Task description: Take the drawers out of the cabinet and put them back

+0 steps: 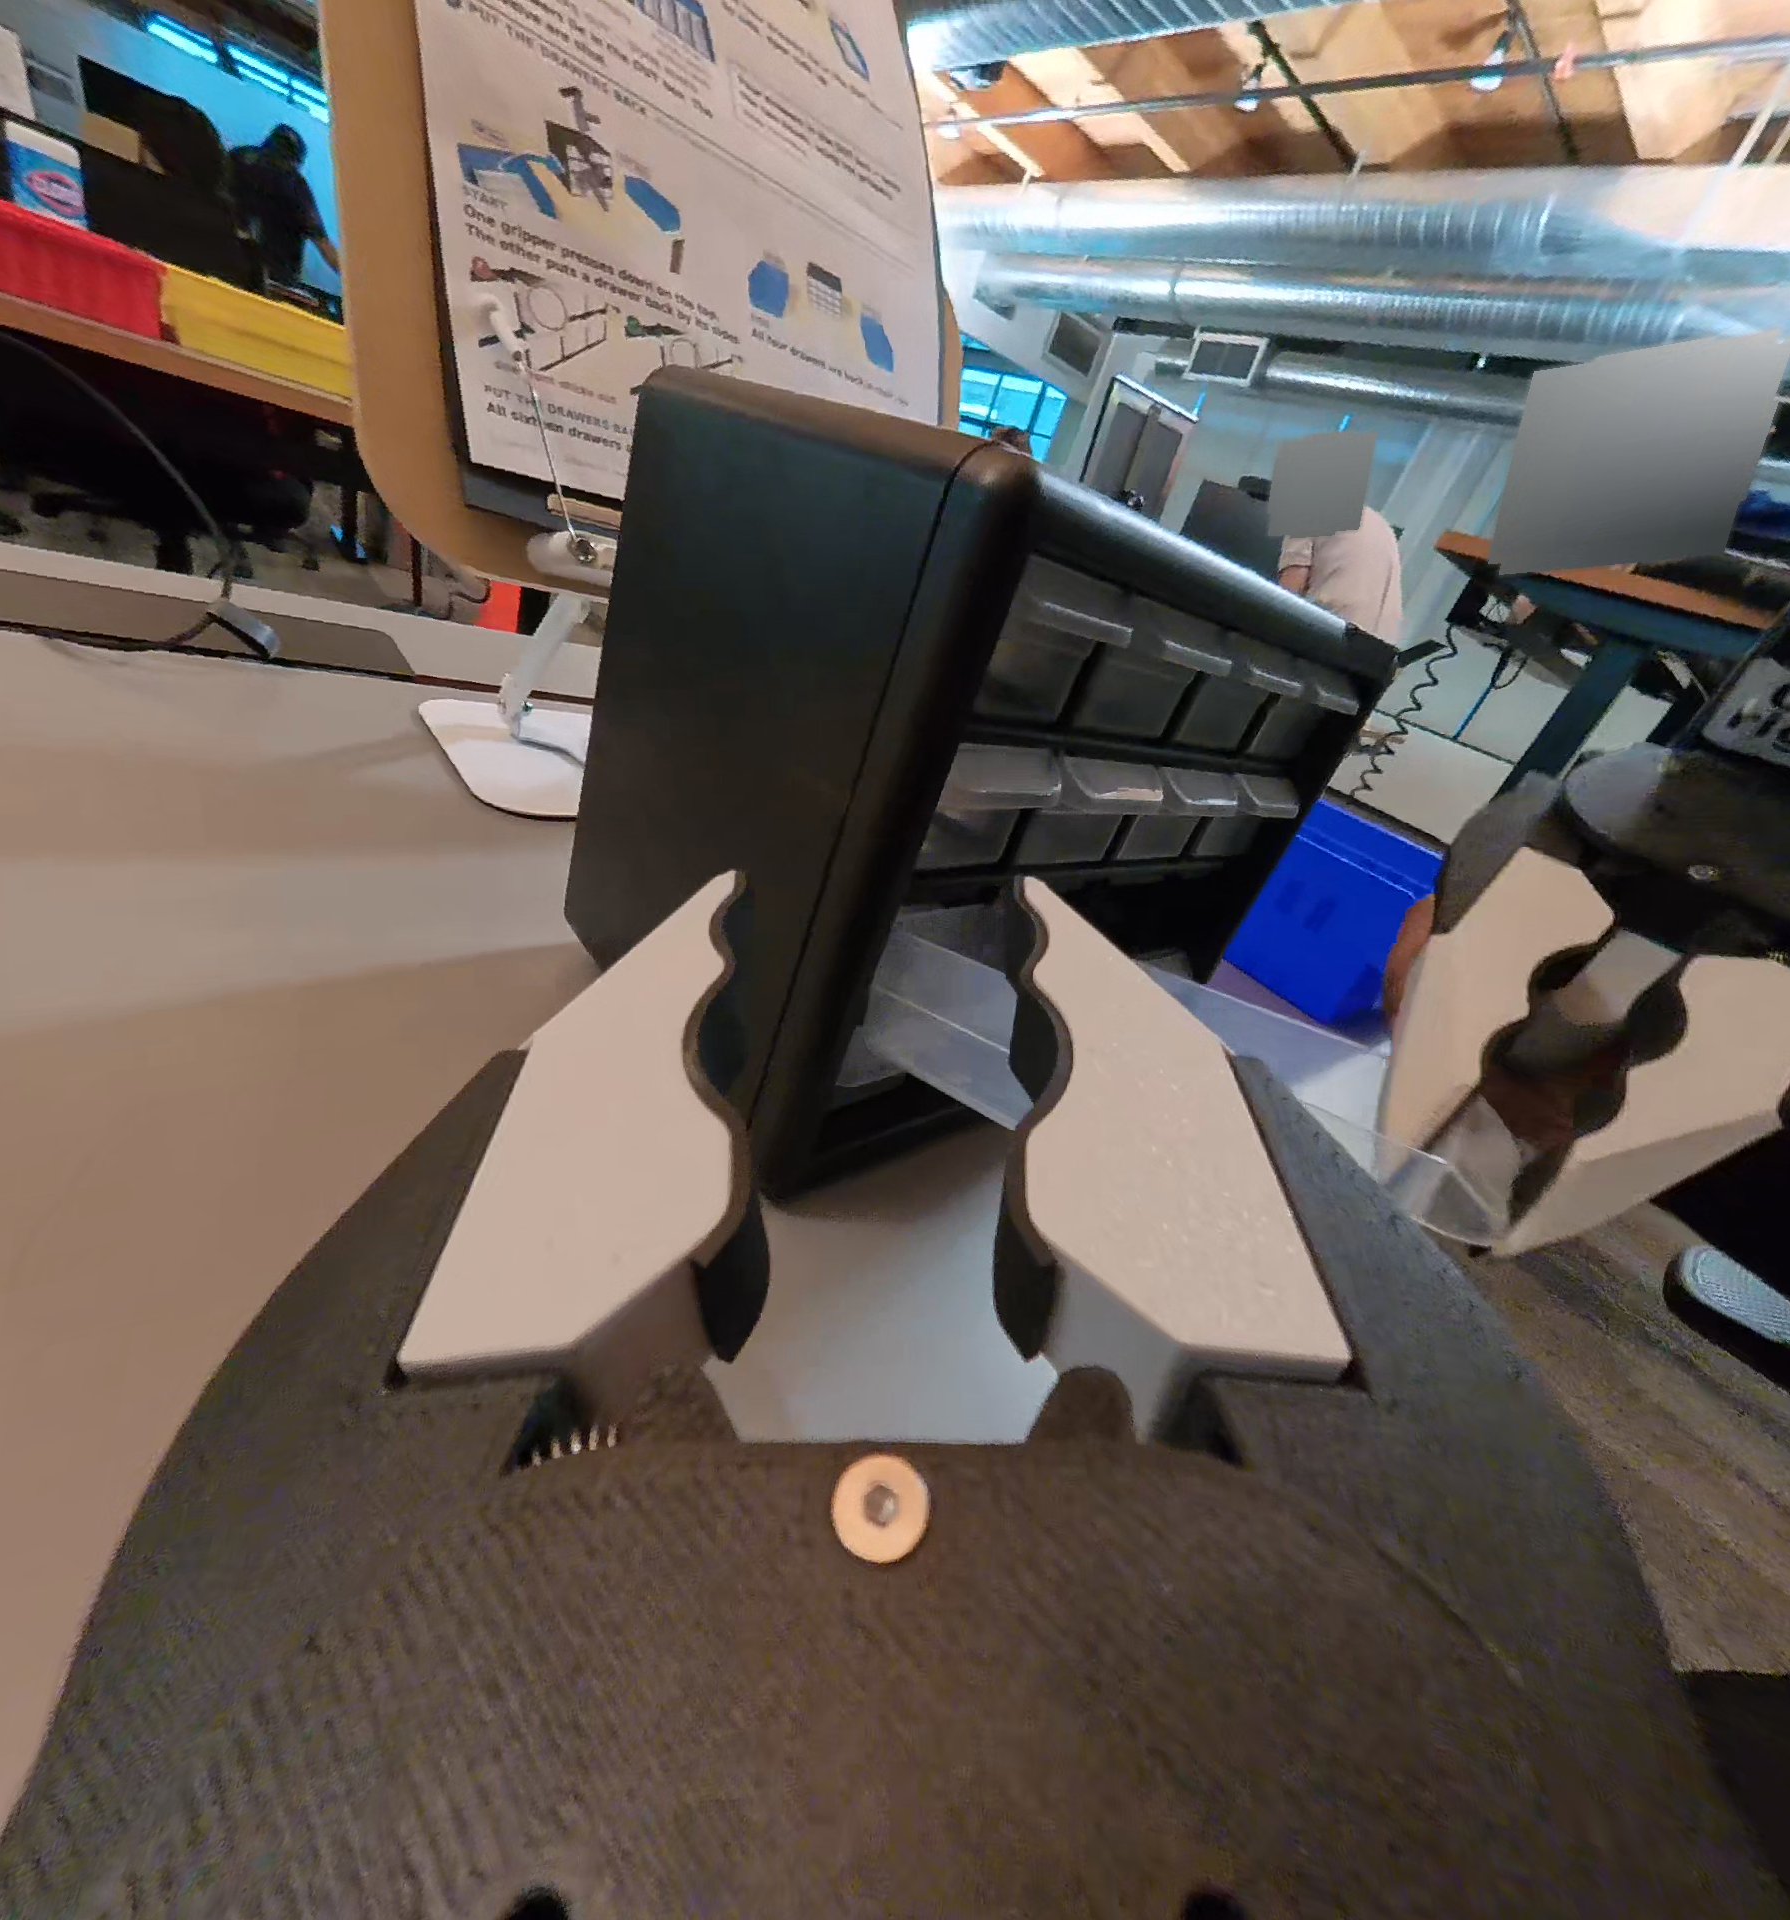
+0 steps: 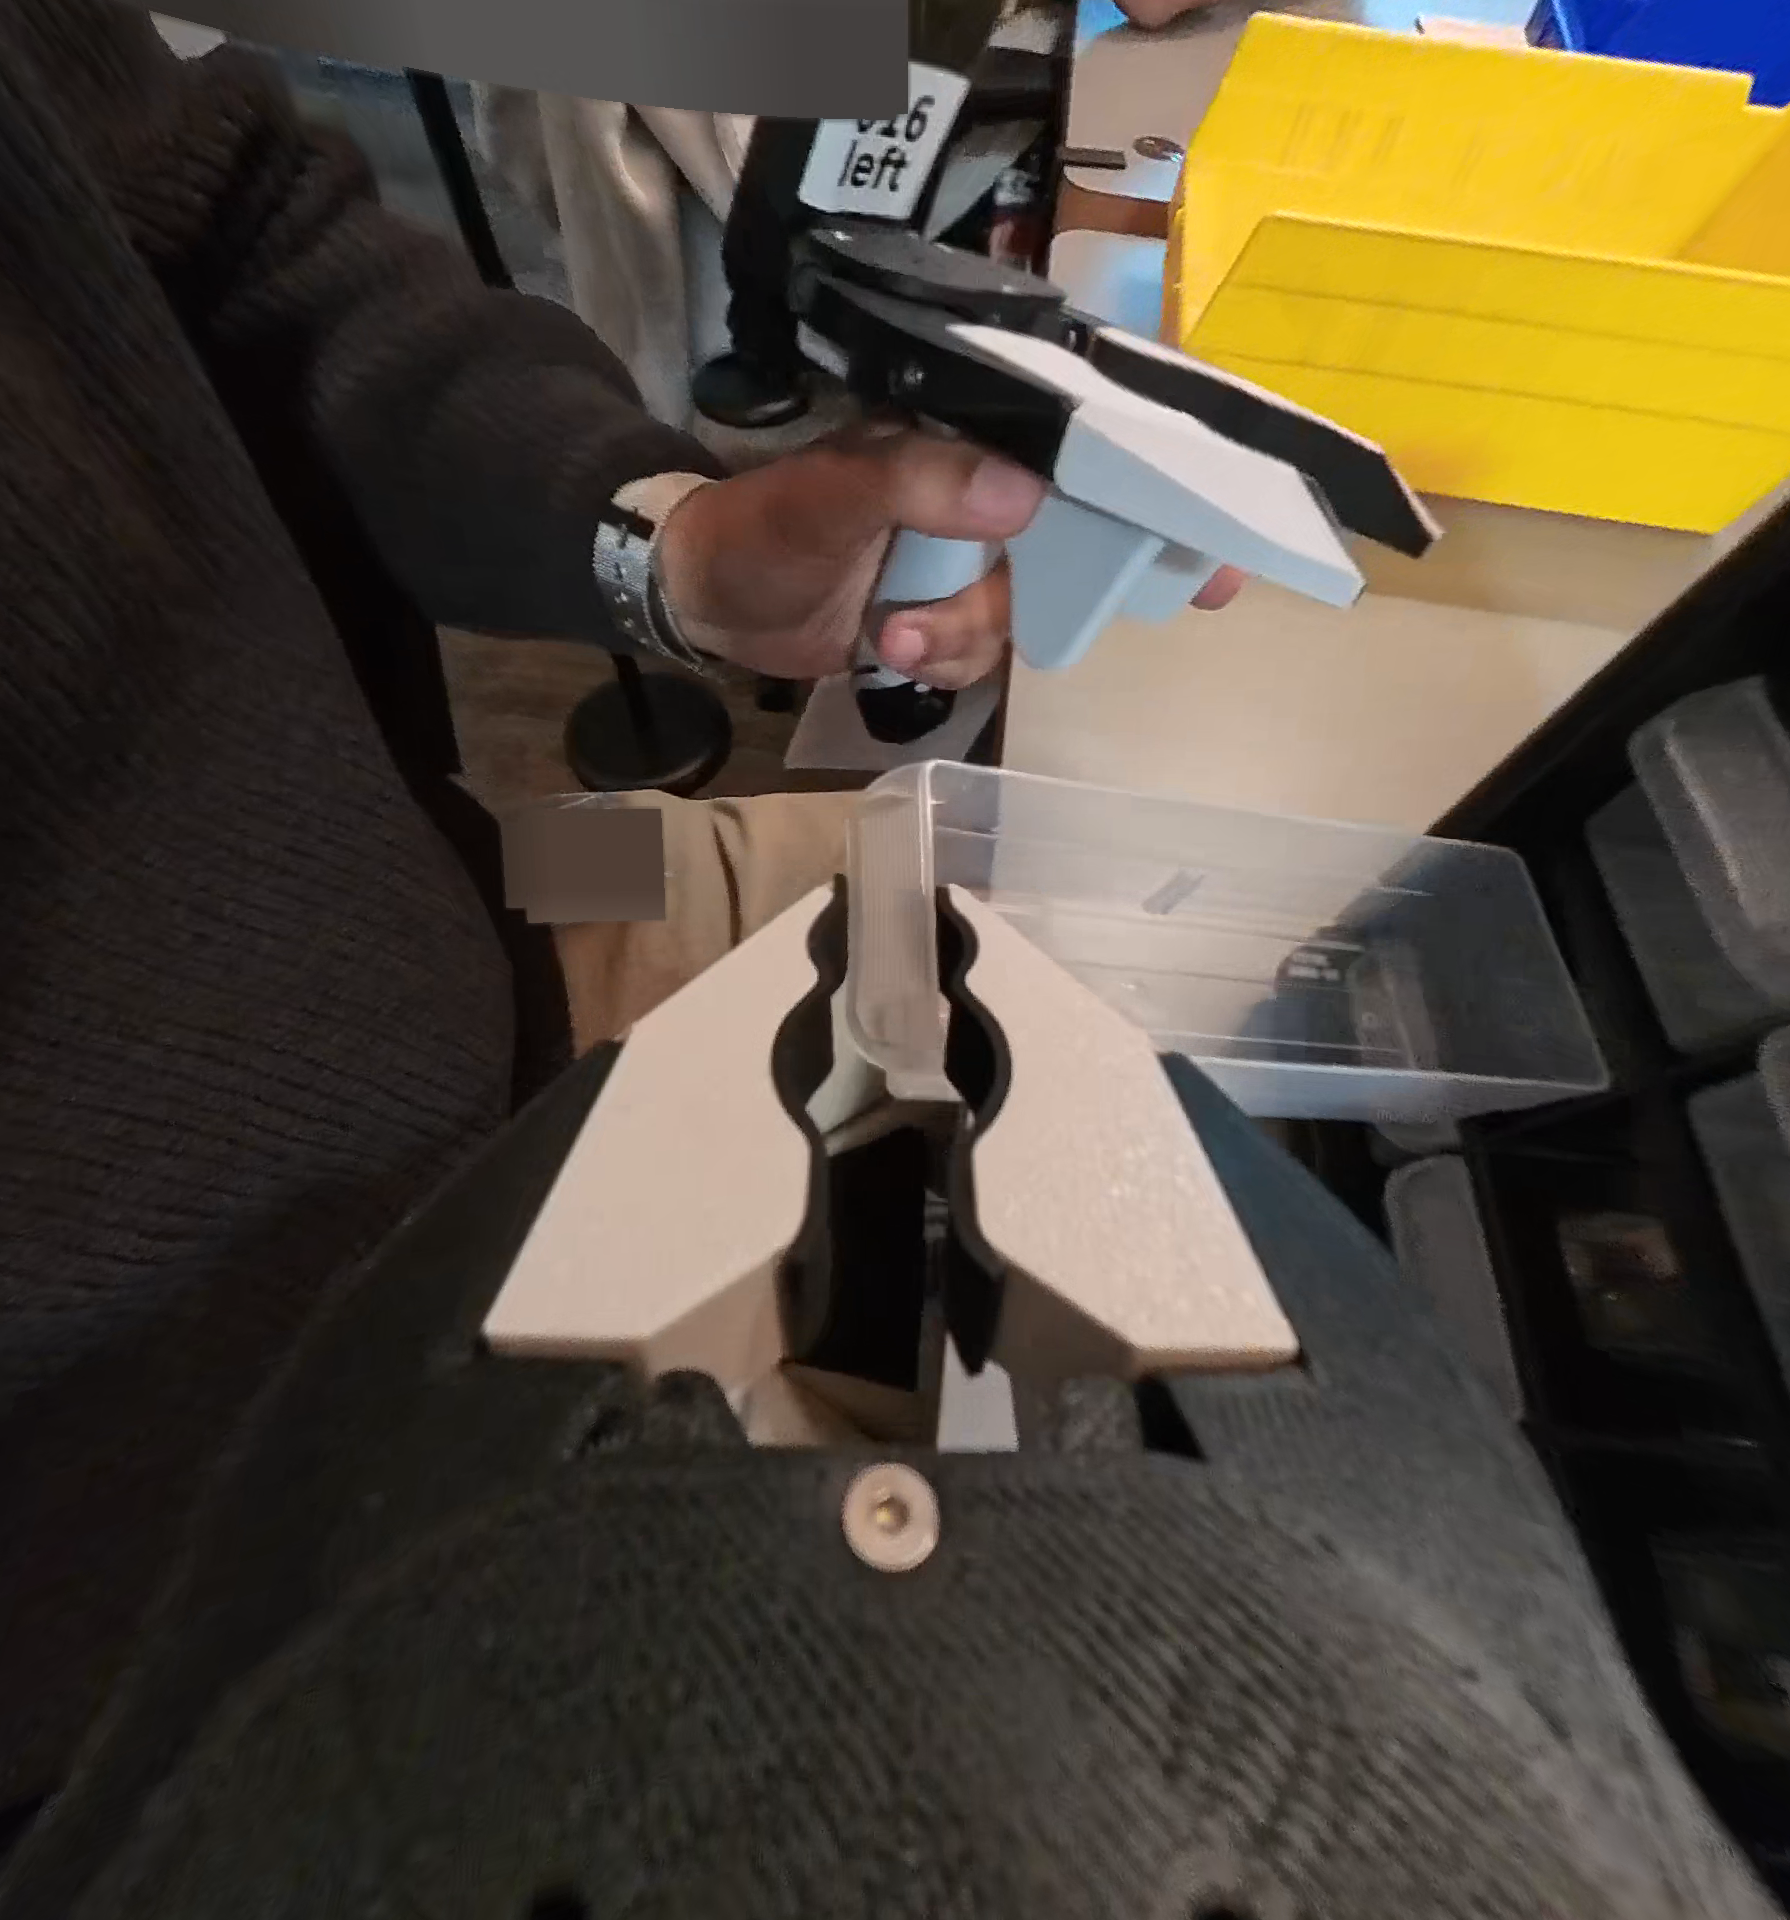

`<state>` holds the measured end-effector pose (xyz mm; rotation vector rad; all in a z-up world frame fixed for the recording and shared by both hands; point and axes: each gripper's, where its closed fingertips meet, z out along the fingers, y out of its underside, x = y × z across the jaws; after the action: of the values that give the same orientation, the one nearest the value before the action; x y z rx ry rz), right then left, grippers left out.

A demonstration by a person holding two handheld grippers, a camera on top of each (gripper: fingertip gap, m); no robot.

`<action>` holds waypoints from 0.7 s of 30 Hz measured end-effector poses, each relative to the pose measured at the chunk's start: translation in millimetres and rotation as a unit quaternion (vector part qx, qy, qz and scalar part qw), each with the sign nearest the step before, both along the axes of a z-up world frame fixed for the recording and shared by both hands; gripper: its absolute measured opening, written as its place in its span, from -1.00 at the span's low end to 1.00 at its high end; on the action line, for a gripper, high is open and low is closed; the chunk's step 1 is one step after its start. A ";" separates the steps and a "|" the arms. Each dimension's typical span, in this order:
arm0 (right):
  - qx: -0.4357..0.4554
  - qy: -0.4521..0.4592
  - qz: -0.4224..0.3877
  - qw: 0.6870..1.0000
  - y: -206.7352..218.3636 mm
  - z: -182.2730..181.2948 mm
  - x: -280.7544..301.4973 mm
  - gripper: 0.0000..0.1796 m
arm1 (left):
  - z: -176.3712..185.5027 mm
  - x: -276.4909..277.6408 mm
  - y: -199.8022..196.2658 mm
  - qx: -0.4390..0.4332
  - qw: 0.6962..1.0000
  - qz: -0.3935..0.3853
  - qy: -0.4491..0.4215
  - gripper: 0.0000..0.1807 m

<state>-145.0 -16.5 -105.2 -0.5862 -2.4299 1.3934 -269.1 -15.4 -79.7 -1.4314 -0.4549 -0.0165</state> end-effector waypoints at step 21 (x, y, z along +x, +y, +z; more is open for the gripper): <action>0.107 0.082 -0.109 0.985 21.0 -32.2 -62.6 -0.63 | -15.2 11.9 11.7 -0.045 0.999 -0.024 0.005 -0.48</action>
<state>-207.6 4.5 -137.4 -0.6350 -2.2682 1.0370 -257.1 -3.7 -94.9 -1.5294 -0.4180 -0.0271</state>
